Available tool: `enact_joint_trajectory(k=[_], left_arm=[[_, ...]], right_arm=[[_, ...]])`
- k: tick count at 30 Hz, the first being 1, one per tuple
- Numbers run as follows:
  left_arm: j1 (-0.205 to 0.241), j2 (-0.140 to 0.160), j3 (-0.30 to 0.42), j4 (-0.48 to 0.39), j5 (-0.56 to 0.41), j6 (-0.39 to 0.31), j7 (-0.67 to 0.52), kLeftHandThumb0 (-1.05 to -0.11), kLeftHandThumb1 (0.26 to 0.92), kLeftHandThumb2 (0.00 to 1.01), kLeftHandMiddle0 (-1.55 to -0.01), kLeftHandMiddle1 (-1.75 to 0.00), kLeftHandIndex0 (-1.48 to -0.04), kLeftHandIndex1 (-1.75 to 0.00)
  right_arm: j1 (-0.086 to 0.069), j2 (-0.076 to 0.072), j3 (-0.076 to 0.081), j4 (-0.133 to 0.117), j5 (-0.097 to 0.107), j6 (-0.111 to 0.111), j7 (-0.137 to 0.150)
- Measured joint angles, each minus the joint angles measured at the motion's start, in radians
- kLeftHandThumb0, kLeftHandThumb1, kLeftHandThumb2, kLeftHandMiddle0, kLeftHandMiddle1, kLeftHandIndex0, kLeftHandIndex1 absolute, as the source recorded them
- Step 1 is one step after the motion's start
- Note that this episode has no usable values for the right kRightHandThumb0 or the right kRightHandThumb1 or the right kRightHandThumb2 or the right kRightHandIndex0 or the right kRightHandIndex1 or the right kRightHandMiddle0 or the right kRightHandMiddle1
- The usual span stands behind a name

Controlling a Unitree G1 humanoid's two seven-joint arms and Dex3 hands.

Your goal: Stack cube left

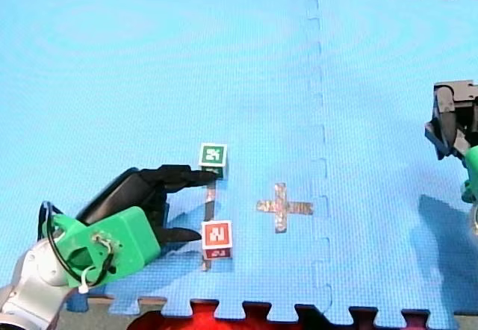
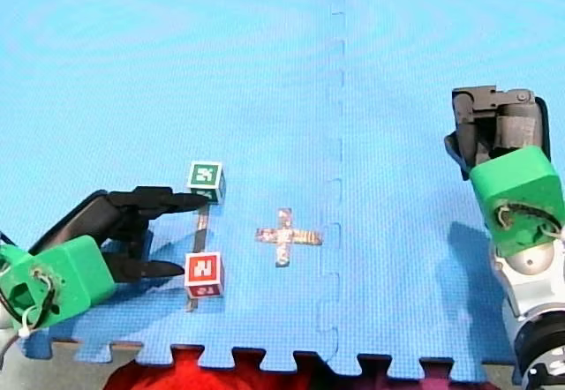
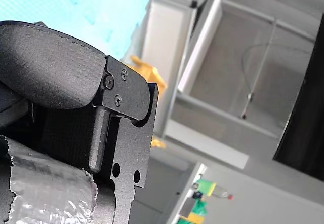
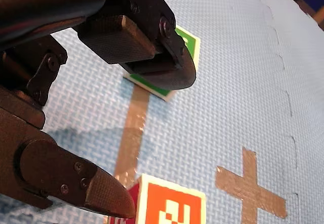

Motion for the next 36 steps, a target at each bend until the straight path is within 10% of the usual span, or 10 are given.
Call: enact_joint_trajectory(k=[15,24,36], left_arm=[[-0.050,0.086,-0.042,-0.116,-0.040,0.160,-0.372,-0.473,0.666,0.00,-0.83,-1.75,-0.56,0.00],[-0.096,0.188,-0.096,-0.169,-0.017,0.225,-0.603,-0.449,0.661,0.00,-0.85,-1.75,-0.51,0.00],[-0.101,0.196,-0.115,-0.165,-0.029,0.220,-0.631,-0.445,0.667,0.00,-0.81,-1.75,-0.40,0.00]], right_arm=[[0.000,0.003,0.002,-0.007,-0.005,-0.001,-0.003],[-0.008,0.004,0.002,-0.010,-0.004,0.002,-0.010],[-0.010,0.004,0.003,-0.012,-0.003,0.002,-0.010]])
